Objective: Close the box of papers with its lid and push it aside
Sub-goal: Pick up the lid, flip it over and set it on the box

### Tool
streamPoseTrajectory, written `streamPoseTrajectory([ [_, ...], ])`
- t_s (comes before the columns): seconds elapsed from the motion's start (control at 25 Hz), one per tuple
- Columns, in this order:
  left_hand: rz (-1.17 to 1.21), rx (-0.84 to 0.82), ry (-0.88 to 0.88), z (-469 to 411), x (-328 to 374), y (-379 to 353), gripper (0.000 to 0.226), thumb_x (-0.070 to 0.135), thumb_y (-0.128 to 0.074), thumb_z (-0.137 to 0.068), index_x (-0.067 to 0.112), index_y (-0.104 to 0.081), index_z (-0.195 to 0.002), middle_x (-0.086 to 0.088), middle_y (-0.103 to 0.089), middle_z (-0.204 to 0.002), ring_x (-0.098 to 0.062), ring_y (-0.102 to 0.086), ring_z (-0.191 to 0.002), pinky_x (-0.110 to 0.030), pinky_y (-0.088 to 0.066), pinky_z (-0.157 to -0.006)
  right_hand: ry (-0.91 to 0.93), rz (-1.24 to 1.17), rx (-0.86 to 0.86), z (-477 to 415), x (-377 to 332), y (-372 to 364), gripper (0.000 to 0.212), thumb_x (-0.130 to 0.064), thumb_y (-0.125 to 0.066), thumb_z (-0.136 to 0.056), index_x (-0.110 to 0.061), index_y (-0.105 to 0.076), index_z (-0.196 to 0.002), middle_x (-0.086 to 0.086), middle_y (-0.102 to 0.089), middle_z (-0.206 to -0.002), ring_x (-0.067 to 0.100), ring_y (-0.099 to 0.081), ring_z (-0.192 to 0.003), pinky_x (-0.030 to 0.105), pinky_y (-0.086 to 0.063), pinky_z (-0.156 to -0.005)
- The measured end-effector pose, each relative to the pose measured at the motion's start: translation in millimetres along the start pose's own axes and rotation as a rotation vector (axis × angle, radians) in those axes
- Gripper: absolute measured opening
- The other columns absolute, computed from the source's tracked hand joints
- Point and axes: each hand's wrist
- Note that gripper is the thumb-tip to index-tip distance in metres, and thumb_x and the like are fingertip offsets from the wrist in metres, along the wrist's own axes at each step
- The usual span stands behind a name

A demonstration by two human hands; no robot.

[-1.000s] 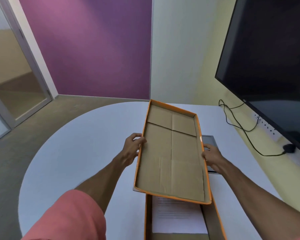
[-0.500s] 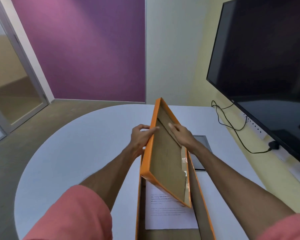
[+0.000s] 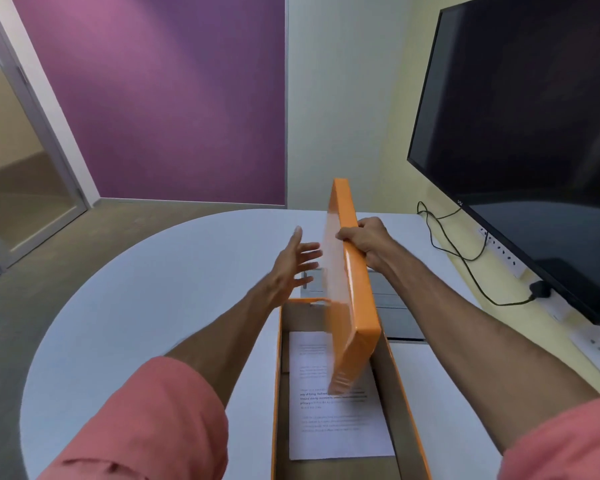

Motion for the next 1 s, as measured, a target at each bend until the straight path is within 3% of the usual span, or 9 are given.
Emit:
streamPoseTrajectory([
  [0.12, -0.049, 0.091, 0.135, -4, -19, 25, 0.083, 0.072, -0.016, -0.088, 0.016, -0.036, -0.146, -0.007, -0.031, -0.157, -0.03, -0.03, -0.143, -0.053, -0.024, -0.115, -0.015, -0.092, -0.014, 1, -4, 16, 0.013, -0.006, -0.068, -0.077, -0.005, -0.059, -0.085, 0.013, -0.061, -0.076, 0.027, -0.06, -0.064, 0.046, -0.057, -0.069],
  [0.24, -0.084, 0.125, 0.272, -1, -35, 46, 0.093, 0.079, -0.012, -0.082, 0.02, -0.017, -0.153, -0.005, -0.014, -0.162, -0.032, -0.015, -0.148, -0.056, -0.014, -0.118, -0.02, -0.267, -0.046, 1, -3, 27, 0.009, -0.006, -0.066, -0.079, -0.006, -0.06, -0.085, 0.012, -0.065, -0.079, 0.025, -0.063, -0.066, 0.036, -0.057, -0.06],
  [0.48, 0.054, 0.089, 0.315, 4, -33, 63, 0.092, 0.078, -0.01, -0.083, 0.016, -0.03, -0.149, -0.01, -0.043, -0.147, -0.028, -0.051, -0.119, -0.052, -0.037, -0.105, -0.041, -0.494, -0.072, -4, 14, 37, 0.002, -0.005, -0.062, -0.083, -0.006, -0.06, -0.082, 0.006, -0.066, -0.057, 0.017, -0.064, -0.048, 0.028, -0.054, -0.047],
  [0.6, 0.011, 0.157, 0.258, 3, -33, 62, 0.076, 0.067, -0.016, -0.092, 0.016, -0.038, -0.144, -0.007, -0.051, -0.132, -0.026, -0.053, -0.112, -0.05, -0.04, -0.103, -0.015, -0.28, 0.057, -10, 33, 45, 0.009, -0.014, -0.062, -0.083, -0.009, -0.059, -0.09, 0.005, -0.058, -0.068, 0.018, -0.055, -0.056, 0.02, -0.045, -0.046],
  [0.72, -0.083, 0.236, 0.184, 3, -41, 60, 0.047, 0.053, -0.033, -0.097, 0.016, -0.056, -0.115, -0.004, -0.059, -0.115, -0.025, -0.063, -0.1, -0.048, -0.047, -0.092, -0.004, -0.061, 0.087, -11, 56, 53, 0.012, -0.018, -0.055, -0.084, -0.015, -0.053, -0.073, 0.004, -0.048, -0.065, 0.02, -0.042, -0.056, 0.023, -0.036, -0.052],
  [0.8, -0.101, 0.288, 0.141, 2, -49, 58, 0.045, 0.045, -0.039, -0.098, 0.007, -0.061, -0.108, -0.012, -0.067, -0.107, -0.023, -0.066, -0.085, -0.041, -0.054, -0.078, -0.019, 0.0, 0.057, -9, 75, 56, 0.012, -0.02, -0.051, -0.089, -0.022, -0.062, -0.093, 0.004, -0.057, -0.083, 0.021, -0.048, -0.066, 0.025, -0.038, -0.055],
  [0.88, -0.098, 0.292, 0.132, 2, -58, 55, 0.048, 0.039, -0.039, -0.099, -0.001, -0.061, -0.113, -0.017, -0.067, -0.099, -0.023, -0.067, -0.076, -0.035, -0.055, -0.064, -0.061, 0.049, 0.018, -8, 98, 58, 0.047, -0.025, -0.051, -0.095, -0.017, -0.044, -0.141, 0.007, -0.056, -0.122, 0.021, -0.056, -0.087, 0.028, -0.047, -0.066],
  [0.92, -0.091, 0.274, 0.135, 4, -64, 53, 0.048, 0.037, -0.037, -0.1, -0.002, -0.061, -0.112, -0.019, -0.067, -0.097, -0.023, -0.068, -0.073, -0.032, -0.055, -0.059, -0.081, 0.047, -0.003, -5, 108, 59, 0.056, -0.028, -0.053, -0.096, -0.017, -0.034, -0.147, 0.008, -0.052, -0.133, 0.02, -0.058, -0.091, 0.03, -0.05, -0.071],
  [1.0, -0.1, 0.226, 0.141, 6, -78, 50, 0.05, 0.036, -0.031, -0.101, -0.003, -0.061, -0.112, -0.028, -0.066, -0.104, -0.026, -0.071, -0.076, -0.031, -0.057, -0.06, -0.087, 0.012, -0.044, 0, 129, 58, 0.056, -0.031, -0.057, -0.094, -0.02, -0.039, -0.145, 0.008, -0.057, -0.133, 0.017, -0.064, -0.089, 0.03, -0.054, -0.07],
])
Point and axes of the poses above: each hand's wrist, its own z-axis away from the middle knuckle, its own y-axis out of the back of the hand, x = y × z
